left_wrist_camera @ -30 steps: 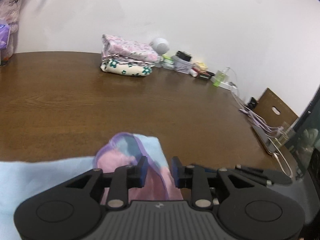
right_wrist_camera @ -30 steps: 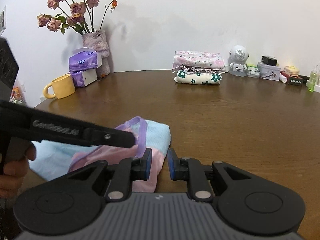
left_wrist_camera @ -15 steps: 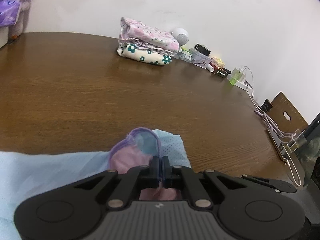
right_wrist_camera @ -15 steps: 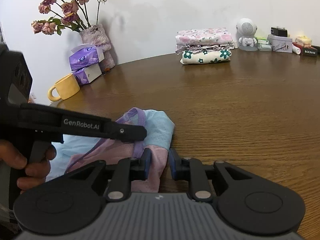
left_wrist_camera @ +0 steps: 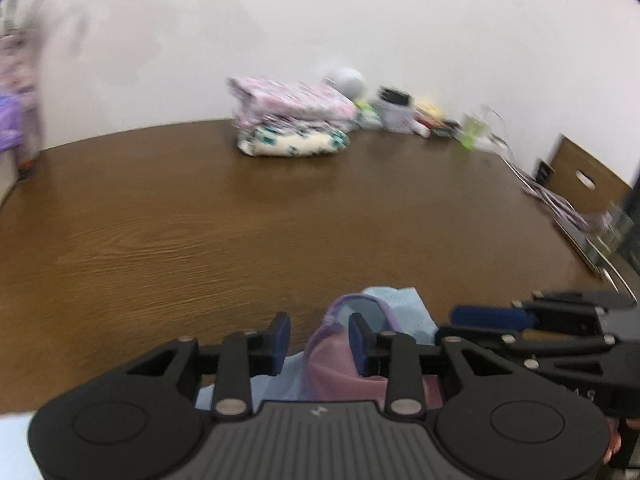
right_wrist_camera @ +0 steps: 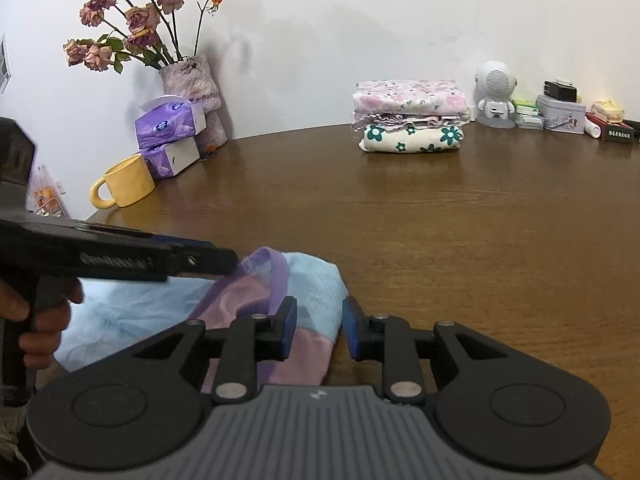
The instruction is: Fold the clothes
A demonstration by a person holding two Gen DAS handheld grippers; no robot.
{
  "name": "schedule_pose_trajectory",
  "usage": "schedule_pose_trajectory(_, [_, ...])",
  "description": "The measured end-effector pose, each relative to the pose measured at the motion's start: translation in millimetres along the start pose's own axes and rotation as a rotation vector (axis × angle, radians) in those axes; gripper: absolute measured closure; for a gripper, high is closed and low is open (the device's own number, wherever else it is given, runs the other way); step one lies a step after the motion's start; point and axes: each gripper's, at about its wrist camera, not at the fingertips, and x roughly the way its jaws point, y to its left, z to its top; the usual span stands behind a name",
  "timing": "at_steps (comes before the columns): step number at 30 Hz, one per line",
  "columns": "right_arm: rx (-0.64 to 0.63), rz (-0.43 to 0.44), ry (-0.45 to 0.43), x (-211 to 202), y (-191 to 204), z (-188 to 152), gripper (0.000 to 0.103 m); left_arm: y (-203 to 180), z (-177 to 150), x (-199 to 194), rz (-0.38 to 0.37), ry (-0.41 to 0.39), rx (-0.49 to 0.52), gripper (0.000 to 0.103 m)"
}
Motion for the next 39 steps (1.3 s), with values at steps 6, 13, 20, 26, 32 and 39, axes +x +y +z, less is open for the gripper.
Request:
schedule_pose_trajectory(6, [0.021, -0.002, 0.019, 9.9, 0.9, 2.3, 0.075, 9.8, -2.6, 9.8, -0.116, 0.037, 0.006, 0.102])
schedule_pose_trajectory(13, [0.037, -0.006, 0.008, 4.6, 0.4, 2.2, 0.075, 24.6, -22.4, -25.2, -0.249, 0.063, -0.094, 0.102])
schedule_pose_trajectory(20, [0.013, 0.012, -0.02, 3.0, 9.0, 10.9, 0.075, 35.2, -34.4, -13.4, -0.212, 0.095, -0.158, 0.102])
schedule_pose_trajectory(26, [-0.016, 0.02, -0.005, 16.5, 19.0, 17.2, 0.075, 38.6, -40.3, -20.0, -0.196, 0.086, -0.154, 0.102])
schedule_pose_trajectory(32, [-0.001, 0.025, 0.024, 27.2, 17.6, 16.4, 0.075, 44.9, -36.3, -22.0, -0.204, 0.057, -0.184, 0.09])
schedule_pose_trajectory(39, [-0.033, 0.046, 0.065, 39.3, 25.3, 14.1, 0.075, 34.6, -33.8, -11.9, -0.194, 0.057, -0.135, 0.1])
